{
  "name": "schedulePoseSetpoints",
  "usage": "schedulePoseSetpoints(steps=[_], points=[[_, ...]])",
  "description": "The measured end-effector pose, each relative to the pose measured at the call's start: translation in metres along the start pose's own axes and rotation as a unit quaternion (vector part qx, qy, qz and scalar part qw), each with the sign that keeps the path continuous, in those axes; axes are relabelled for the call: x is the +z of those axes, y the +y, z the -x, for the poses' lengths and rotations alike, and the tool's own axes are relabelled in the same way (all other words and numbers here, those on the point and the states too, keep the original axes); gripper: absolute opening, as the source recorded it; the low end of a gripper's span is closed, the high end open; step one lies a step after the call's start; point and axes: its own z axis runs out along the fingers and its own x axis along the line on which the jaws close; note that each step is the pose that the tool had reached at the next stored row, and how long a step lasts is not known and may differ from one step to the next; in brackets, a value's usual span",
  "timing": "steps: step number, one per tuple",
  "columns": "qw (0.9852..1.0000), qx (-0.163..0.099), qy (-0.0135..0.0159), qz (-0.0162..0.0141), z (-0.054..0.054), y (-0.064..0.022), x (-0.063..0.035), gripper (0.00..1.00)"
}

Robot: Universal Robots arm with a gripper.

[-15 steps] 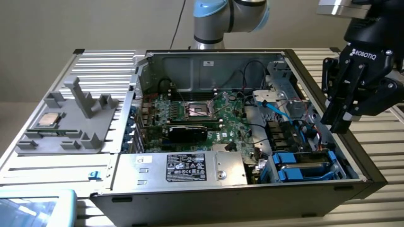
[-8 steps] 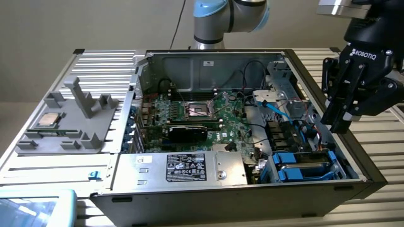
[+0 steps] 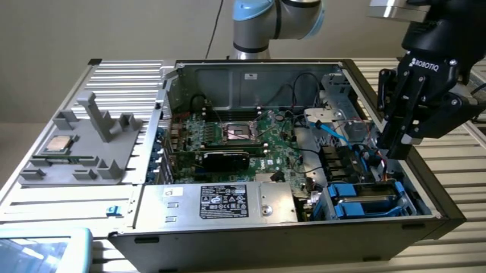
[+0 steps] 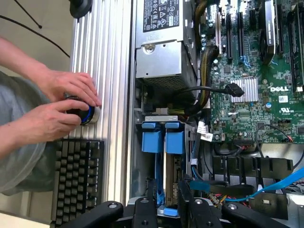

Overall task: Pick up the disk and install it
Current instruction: 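Insert the first disk wire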

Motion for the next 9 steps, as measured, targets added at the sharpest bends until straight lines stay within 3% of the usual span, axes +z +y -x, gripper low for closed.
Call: schedulePoseSetpoints(steps=[2,6,9], points=[[1.0000,0.003,-0.0016,0.0012,0.0000,0.0019,0.0006,0.31],[0.9999,0.011,-0.0083,0.0043,0.0006,0.0027,0.0020,0.31],[0.9996,0.021,-0.0192,0.0082,0.0010,0.0027,0.0034,0.31]])
